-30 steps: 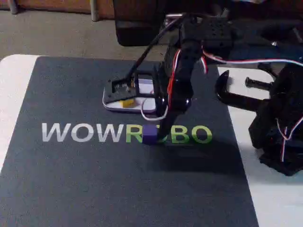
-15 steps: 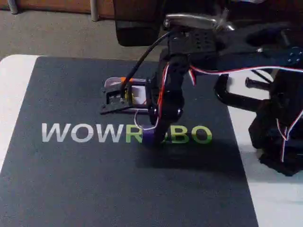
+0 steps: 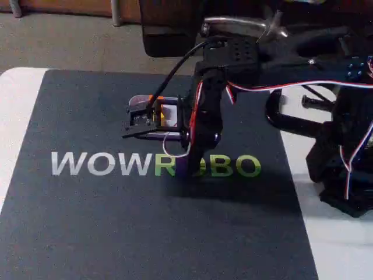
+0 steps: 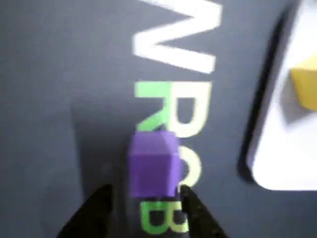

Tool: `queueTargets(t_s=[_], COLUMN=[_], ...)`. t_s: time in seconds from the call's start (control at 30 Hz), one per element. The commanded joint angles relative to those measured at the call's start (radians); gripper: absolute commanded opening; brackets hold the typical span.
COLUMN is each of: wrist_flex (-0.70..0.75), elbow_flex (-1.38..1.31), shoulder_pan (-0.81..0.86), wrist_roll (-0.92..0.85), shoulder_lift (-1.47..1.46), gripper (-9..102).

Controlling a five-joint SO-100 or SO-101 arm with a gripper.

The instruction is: Move blocks one by one until all three blocks are in the tray.

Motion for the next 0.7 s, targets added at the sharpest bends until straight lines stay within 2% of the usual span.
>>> queueTargets(t_s=[0.0,0.37,0.67], wrist_flex=[-0.018,-0.035,-0.041], elbow_flex=[-0.005,-0.012,-0.012], shoulder_pan=[0.006,0.008,0.000], wrist_roll=[-0.002,0.000,0.021], shoulder_lift=[-0.002,-0.034,-0.055], gripper=[14,14,4])
